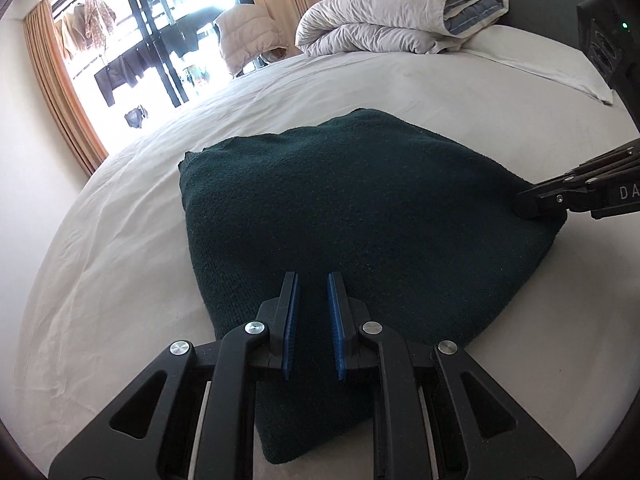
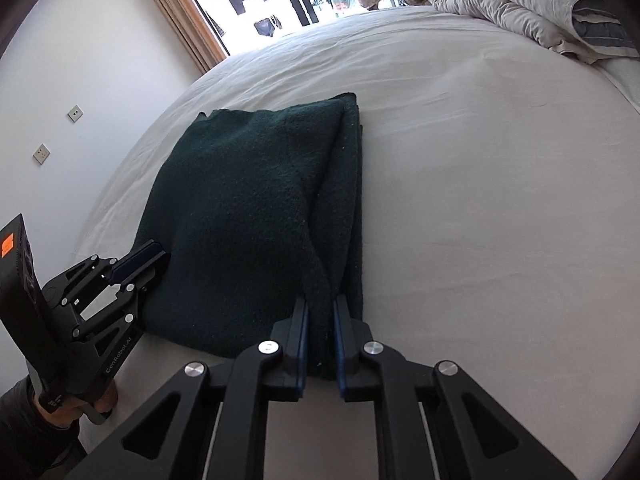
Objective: Fold small clothes
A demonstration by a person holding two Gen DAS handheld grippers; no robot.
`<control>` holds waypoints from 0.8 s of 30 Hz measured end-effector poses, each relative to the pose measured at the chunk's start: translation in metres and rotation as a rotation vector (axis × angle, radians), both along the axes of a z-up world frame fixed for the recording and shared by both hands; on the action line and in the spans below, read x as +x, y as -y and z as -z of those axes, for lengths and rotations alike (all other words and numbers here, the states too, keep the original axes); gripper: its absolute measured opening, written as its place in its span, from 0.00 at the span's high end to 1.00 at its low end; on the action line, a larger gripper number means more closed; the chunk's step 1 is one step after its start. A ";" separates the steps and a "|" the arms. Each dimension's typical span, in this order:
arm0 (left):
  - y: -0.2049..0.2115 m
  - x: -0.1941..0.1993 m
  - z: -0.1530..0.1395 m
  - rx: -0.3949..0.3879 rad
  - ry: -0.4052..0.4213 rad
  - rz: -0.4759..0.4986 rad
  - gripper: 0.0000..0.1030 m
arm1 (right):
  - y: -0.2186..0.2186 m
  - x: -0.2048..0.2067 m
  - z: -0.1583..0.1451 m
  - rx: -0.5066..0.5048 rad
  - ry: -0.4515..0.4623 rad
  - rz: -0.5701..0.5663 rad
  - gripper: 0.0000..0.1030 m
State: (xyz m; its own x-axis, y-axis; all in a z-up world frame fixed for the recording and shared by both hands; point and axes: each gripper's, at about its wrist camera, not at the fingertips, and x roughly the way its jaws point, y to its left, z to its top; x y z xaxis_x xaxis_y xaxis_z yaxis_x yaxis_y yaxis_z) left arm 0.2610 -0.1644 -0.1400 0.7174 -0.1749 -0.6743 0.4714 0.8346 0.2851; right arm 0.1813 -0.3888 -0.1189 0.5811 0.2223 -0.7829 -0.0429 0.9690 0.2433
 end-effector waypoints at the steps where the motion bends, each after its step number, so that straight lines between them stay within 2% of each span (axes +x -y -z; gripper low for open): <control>1: 0.000 -0.003 0.003 0.007 0.004 0.007 0.86 | 0.001 -0.002 0.002 0.007 0.002 0.008 0.91; 4: 0.001 -0.009 0.007 0.017 0.012 0.024 0.86 | 0.012 -0.004 0.011 0.061 0.012 0.037 0.91; 9: -0.004 -0.008 0.014 -0.021 -0.002 0.030 0.86 | 0.029 -0.005 0.021 0.177 0.036 0.037 0.89; 13: -0.013 -0.013 0.009 -0.050 -0.017 0.043 0.86 | 0.027 -0.020 0.001 0.152 0.041 0.081 0.85; 15: -0.016 -0.018 0.004 -0.053 -0.029 0.044 0.86 | 0.020 -0.027 -0.017 0.110 0.085 0.102 0.82; 17: -0.019 -0.026 -0.007 -0.075 -0.031 0.045 0.86 | 0.006 -0.027 -0.031 0.109 0.139 0.070 0.82; 19: -0.021 -0.030 -0.022 -0.085 0.009 0.048 0.86 | -0.008 -0.021 -0.039 0.127 0.163 0.018 0.82; 21: -0.019 -0.014 -0.035 -0.071 0.028 0.024 0.86 | -0.020 -0.007 -0.038 0.120 0.154 -0.012 0.82; 24: -0.012 0.034 -0.046 -0.053 0.018 -0.036 0.86 | -0.028 0.017 -0.019 0.116 0.095 -0.034 0.82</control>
State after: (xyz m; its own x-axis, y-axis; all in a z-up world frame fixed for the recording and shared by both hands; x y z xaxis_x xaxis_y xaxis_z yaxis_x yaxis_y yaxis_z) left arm 0.2945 -0.1521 -0.0944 0.7358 -0.1835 -0.6519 0.4357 0.8652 0.2482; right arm 0.1985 -0.3607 -0.0996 0.6416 0.3287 -0.6930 -0.1034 0.9323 0.3465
